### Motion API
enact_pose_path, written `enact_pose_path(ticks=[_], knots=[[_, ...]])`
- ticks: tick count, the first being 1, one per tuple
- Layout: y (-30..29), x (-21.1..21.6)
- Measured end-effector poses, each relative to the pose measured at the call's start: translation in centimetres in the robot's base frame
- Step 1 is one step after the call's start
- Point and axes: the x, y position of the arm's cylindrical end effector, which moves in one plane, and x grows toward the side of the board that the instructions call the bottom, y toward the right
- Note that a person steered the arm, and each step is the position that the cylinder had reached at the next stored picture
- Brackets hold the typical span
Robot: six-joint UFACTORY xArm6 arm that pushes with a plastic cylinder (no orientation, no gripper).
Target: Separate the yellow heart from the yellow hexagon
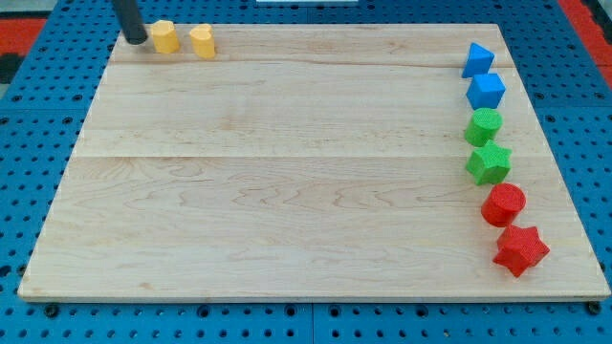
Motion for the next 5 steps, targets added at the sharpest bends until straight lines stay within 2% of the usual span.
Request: enact_pose_path(ticks=[2, 5], knots=[[11.7, 0.0], [11.7, 2.0]])
